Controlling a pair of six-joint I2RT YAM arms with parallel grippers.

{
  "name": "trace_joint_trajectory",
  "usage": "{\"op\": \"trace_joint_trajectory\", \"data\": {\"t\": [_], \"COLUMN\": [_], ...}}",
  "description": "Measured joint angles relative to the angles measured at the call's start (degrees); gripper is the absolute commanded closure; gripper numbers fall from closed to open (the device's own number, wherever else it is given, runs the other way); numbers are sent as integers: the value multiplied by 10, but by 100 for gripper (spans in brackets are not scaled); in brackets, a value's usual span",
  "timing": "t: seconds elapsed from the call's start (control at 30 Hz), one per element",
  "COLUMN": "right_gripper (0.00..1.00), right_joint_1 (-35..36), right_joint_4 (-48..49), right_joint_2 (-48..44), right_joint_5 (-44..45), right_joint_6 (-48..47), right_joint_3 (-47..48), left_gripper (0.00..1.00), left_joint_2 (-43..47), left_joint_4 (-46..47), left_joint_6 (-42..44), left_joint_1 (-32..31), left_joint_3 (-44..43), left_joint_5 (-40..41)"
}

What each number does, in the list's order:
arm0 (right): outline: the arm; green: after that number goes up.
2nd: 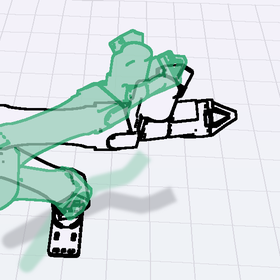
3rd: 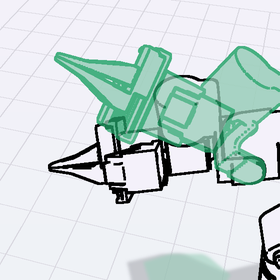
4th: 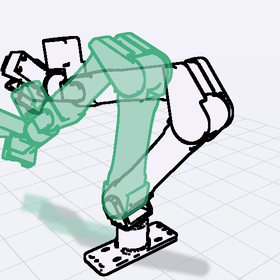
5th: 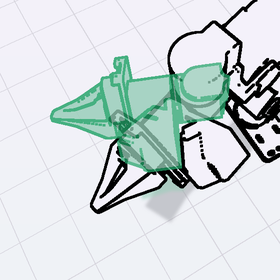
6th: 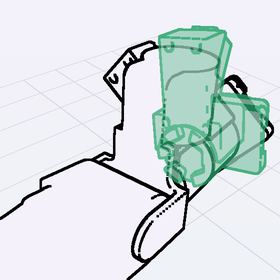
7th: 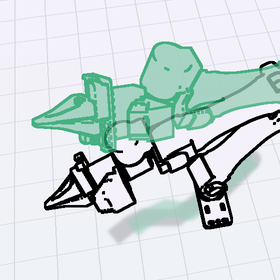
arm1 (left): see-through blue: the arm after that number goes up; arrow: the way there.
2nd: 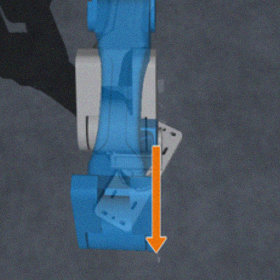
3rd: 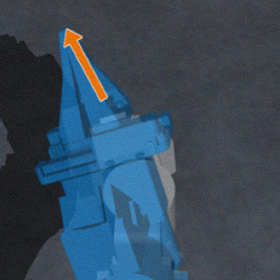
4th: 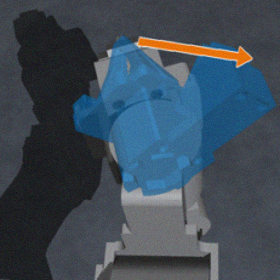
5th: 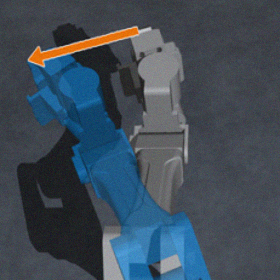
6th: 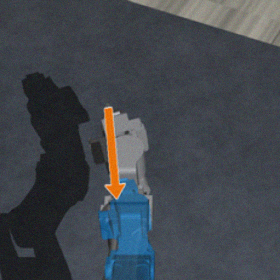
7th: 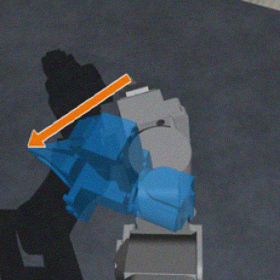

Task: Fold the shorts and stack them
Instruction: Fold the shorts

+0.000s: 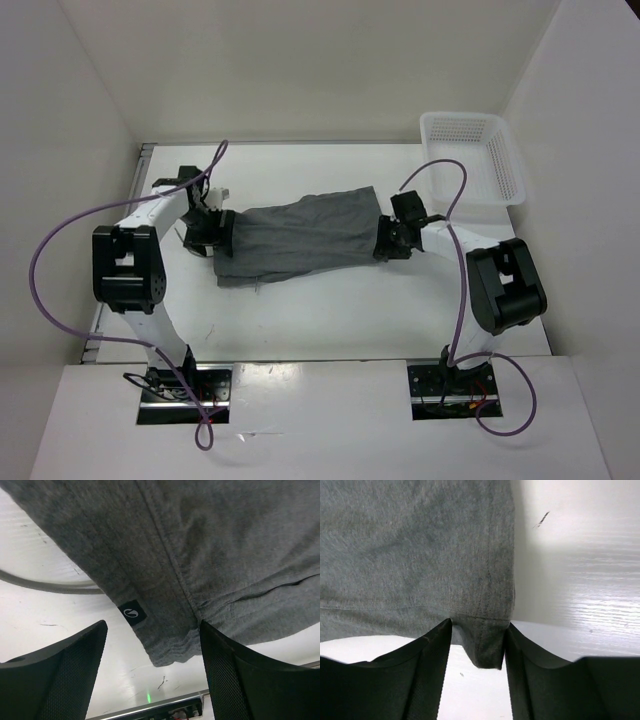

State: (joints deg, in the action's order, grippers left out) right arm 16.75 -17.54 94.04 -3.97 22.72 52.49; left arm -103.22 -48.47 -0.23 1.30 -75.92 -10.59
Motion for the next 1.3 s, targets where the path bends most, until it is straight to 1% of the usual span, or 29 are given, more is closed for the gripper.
{"op": "trace_joint_trajectory", "data": {"t": [0.07, 0.17, 0.2, 0.23, 0.3, 0.47, 0.53, 0.63, 0.77, 0.83, 0.9, 0.97, 1.0, 1.1, 1.17, 1.3], "right_gripper": [46, 37, 25, 18, 10, 9, 9, 9, 13, 17, 25, 35, 47, 73, 73, 64], "right_joint_1": [-8, -23, -27, -28, -31, -34, -35, -35, -35, -35, -35, -35, -35, -35, -35, -35], "right_joint_4": [0, -2, -2, -3, 0, 17, 21, 26, 20, 17, 17, 16, 15, 12, 10, 10], "right_joint_2": [-1, -1, -1, -1, -1, 11, 38, 103, 178, 199, 204, 205, 207, 208, 208, 208], "right_joint_5": [-7, -26, -32, -37, -40, -34, -29, -21, -8, -2, 2, 3, 2, -2, -7, -13], "right_joint_6": [-6, -24, -32, -39, -60, -96, -106, -111, -112, -112, -108, -106, -104, -99, -94, -88], "right_joint_3": [3, 21, 31, 43, 71, 120, 141, 179, 220, 235, 245, 246, 246, 239, 238, 238], "left_gripper": [18, 17, 17, 17, 16, 16, 16, 16, 16, 16, 16, 16, 16, 16, 16, 15], "left_joint_2": [-9, -10, -11, -12, -15, -44, -56, -64, -64, -64, -64, -64, -64, -66, -75, -101], "left_joint_4": [-1, -2, -2, -2, -1, 3, 6, 8, 8, 8, 8, 7, 7, 4, 1, -16], "left_joint_6": [0, 0, 0, 0, 0, 0, 0, 0, 0, 0, 0, 0, 0, 0, 0, -1], "left_joint_1": [0, 0, 0, 0, 0, 0, 0, 0, 0, 0, 0, 0, 0, 0, 0, 4], "left_joint_3": [4, 5, 5, 5, 6, 6, 6, 6, 5, 5, 5, 4, 2, -1, -8, -30], "left_joint_5": [3, 3, 3, 3, 3, 4, 5, 5, 5, 5, 5, 5, 5, 2, -6, -23]}}
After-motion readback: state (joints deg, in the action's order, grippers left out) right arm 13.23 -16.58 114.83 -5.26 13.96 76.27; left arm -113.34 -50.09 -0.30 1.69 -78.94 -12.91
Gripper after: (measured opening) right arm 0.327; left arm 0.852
